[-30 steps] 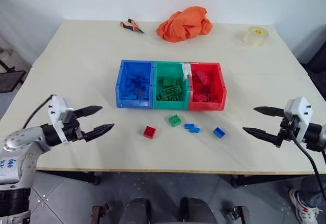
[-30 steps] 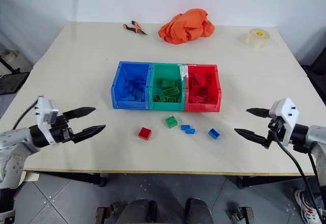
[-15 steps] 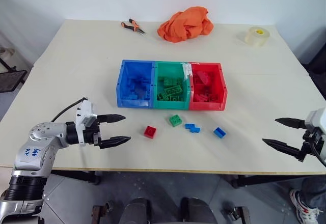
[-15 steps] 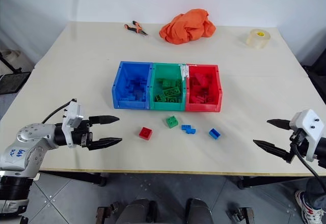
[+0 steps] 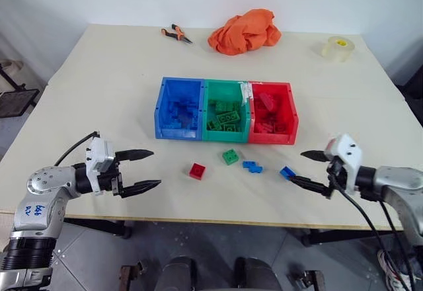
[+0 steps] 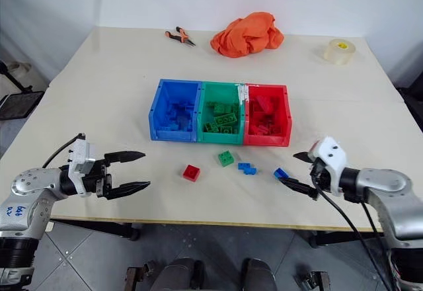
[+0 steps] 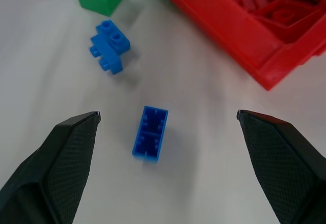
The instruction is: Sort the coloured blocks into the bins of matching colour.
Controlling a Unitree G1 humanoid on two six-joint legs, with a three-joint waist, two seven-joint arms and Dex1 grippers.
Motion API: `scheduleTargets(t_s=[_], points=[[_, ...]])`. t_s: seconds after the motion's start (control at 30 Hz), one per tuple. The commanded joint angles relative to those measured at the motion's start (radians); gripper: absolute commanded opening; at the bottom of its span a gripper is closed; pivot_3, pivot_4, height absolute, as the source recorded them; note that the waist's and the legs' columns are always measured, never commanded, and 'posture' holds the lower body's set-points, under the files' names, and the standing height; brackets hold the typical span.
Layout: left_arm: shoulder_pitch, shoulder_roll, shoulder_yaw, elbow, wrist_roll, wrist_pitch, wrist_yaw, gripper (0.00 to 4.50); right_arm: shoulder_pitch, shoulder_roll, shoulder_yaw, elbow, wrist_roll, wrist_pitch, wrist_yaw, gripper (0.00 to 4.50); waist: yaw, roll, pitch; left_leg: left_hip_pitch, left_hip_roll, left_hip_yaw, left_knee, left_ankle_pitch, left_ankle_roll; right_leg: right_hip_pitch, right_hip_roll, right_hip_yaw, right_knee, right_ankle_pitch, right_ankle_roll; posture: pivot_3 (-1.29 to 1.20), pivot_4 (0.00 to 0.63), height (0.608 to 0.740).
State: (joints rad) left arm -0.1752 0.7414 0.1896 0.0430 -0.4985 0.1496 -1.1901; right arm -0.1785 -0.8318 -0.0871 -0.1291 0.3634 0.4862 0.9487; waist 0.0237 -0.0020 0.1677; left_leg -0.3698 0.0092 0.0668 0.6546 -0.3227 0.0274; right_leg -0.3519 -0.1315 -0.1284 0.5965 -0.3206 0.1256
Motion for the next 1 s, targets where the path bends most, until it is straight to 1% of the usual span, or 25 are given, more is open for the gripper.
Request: scheduleTargets(t_s=[0.03,0.17,0.27,0.33,0.37,0.47,0.53,0.6,0.7,0.8,0.9,1.0], points=[[0.016,-0.016,0.03,-0.036,0.003,-0.031,0.036,4.45,-0.042,0.032,0.049,0.073,-0.061,-0.035,-0.03,4.5,-0.002,0.0,0.0,0.0,0.0,0.0,0.0,0.0,0.0,0.0,0.0,0.0,0.0,0.0,0.0,0.0,0.15,0.74],[0.058,-0.018,0.05,-0.079,-0.008,-0.036,0.055,4.45,-0.058,0.05,0.083,0.131,-0.102,-0.059,-0.036,4.5,-0.004,0.0,0.0,0.0,0.0,0.0,0.0,0.0,0.0,0.0,0.0,0.0,0.001,0.0,0.0,0.0,0.15,0.74],[0.09,-0.021,0.071,-0.109,-0.029,-0.03,0.061,4.5,-0.053,0.051,0.081,0.147,-0.099,-0.065,-0.027,3.95,-0.005,-0.001,-0.001,0.001,0.001,0.0,0.0,0.0,0.0,0.0,0.0,0.0,0.002,0.0,0.0,0.0,0.15,0.74],[0.107,-0.018,0.079,-0.121,-0.033,-0.025,0.061,4.5,-0.049,0.049,0.072,0.145,-0.095,-0.07,-0.028,3.29,-0.005,-0.001,-0.001,0.001,0.001,0.0,0.0,0.0,0.0,0.0,0.0,0.0,0.002,0.0,0.0,0.0,0.15,0.74],[0.112,-0.018,0.081,-0.125,-0.036,-0.021,0.063,4.5,-0.051,0.05,0.067,0.144,-0.093,-0.071,-0.029,2.89,-0.005,-0.001,-0.001,0.001,0.001,0.0,0.0,0.0,0.0,0.0,0.0,0.0,0.002,0.0,0.0,0.0,0.15,0.74],[0.126,-0.019,0.086,-0.136,-0.04,-0.018,0.068,4.5,-0.045,0.041,0.05,0.129,-0.084,-0.069,-0.025,1.93,-0.002,-0.001,-0.001,0.001,0.001,0.0,0.001,0.0,0.0,0.0,0.0,0.0,0.001,0.0,0.0,0.0,0.15,0.74],[0.132,-0.023,0.091,-0.139,-0.05,-0.017,0.067,4.5,-0.035,0.034,0.029,0.097,-0.068,-0.058,-0.024,1.14,-0.002,-0.001,-0.001,0.001,0.001,0.0,0.001,0.0,0.0,0.0,0.0,0.0,0.001,0.0,0.0,0.0,0.15,0.74],[0.138,-0.023,0.095,-0.144,-0.052,-0.011,0.071,4.5,-0.031,0.035,-0.003,0.047,-0.032,-0.029,-0.03,0.52,-0.002,-0.001,0.0,0.0,0.001,-0.001,0.001,0.0,0.0,0.0,0.0,0.0,0.001,0.0,0.0,0.0,0.15,0.74],[0.14,-0.026,0.102,-0.147,-0.055,-0.005,0.084,4.5,-0.051,0.045,-0.04,-0.024,0.022,0.028,-0.039,0.49,-0.003,0.0,0.0,0.0,0.001,0.0,0.001,0.0,0.0,0.0,0.0,0.0,0.001,0.0,0.0,0.0,0.15,0.74],[0.141,-0.03,0.104,-0.151,-0.056,-0.001,0.095,4.5,-0.141,0.064,-0.035,-0.074,0.062,0.077,-0.051,0.49,-0.014,0.0,0.0,0.001,0.001,0.0,0.0,0.0,0.0,0.0,0.0,0.0,0.001,0.0,0.0,0.0,0.15,0.74],[0.134,-0.034,0.1,-0.147,-0.055,-0.002,0.098,4.5,-0.241,0.094,0.016,-0.075,0.071,0.144,-0.073,0.49,-0.025,0.0,0.0,0.001,0.002,-0.001,0.0,0.0,-0.001,0.0,0.0,0.0,0.002,0.0,0.0,0.0,0.15,0.74],[0.116,-0.038,0.098,-0.133,-0.053,-0.009,0.1,4.5,-0.364,0.183,0.078,-0.046,0.069,0.132,-0.082,0.49,-0.028,0.0,0.0,0.001,0.002,-0.001,0.0,0.0,-0.001,-0.001,0.0,0.0,0.004,0.0,0.0,0.0,0.15,0.74]])
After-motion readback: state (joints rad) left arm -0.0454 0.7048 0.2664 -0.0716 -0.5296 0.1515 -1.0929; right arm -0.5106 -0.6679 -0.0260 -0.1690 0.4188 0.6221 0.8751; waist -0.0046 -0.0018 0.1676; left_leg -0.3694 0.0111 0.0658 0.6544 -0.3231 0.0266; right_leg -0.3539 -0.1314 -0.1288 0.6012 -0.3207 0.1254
